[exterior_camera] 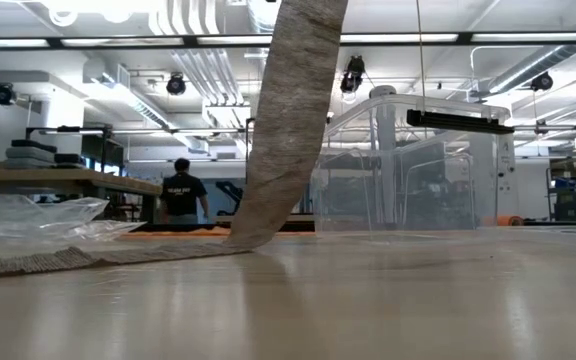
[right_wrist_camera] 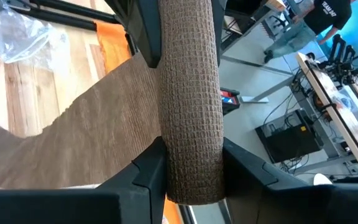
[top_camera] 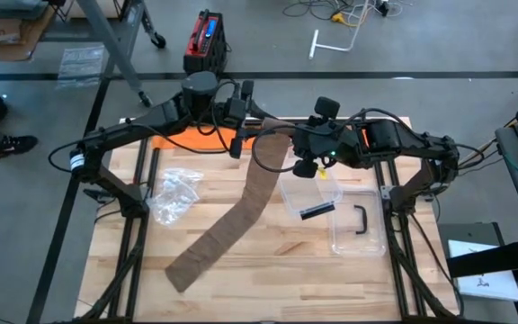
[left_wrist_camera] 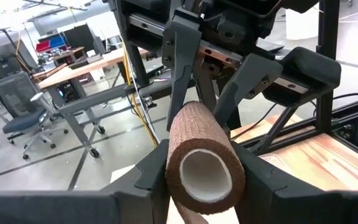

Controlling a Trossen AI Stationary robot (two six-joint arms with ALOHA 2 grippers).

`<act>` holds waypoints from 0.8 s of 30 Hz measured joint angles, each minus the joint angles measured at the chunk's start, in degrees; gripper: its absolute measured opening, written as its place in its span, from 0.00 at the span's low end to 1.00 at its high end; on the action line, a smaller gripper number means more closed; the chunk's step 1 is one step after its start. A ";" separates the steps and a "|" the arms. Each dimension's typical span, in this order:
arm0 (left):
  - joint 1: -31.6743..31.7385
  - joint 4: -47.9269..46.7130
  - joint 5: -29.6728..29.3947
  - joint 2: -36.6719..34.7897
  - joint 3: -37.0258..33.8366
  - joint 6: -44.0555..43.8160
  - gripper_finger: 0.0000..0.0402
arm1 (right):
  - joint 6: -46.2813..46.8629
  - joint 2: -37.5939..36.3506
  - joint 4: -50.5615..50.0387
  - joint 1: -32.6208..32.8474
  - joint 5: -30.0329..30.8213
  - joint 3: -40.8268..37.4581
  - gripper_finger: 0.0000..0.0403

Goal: Roll bandage
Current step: Roll the brown bandage

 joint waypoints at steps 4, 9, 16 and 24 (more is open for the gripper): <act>-0.01 -0.23 0.00 -0.39 0.00 0.98 0.32 | 0.03 0.00 0.38 0.02 -0.07 0.00 0.30; -0.08 -0.46 0.00 -0.76 0.00 2.11 0.29 | 0.36 0.00 1.20 0.02 -0.80 0.00 0.40; -0.32 -0.57 0.03 -0.87 -0.07 4.56 0.28 | 2.41 -1.80 0.42 0.09 -6.05 0.25 0.57; -2.17 0.30 1.69 -1.44 -0.07 15.28 0.28 | 6.72 -6.47 -3.95 0.00 -11.72 3.44 0.71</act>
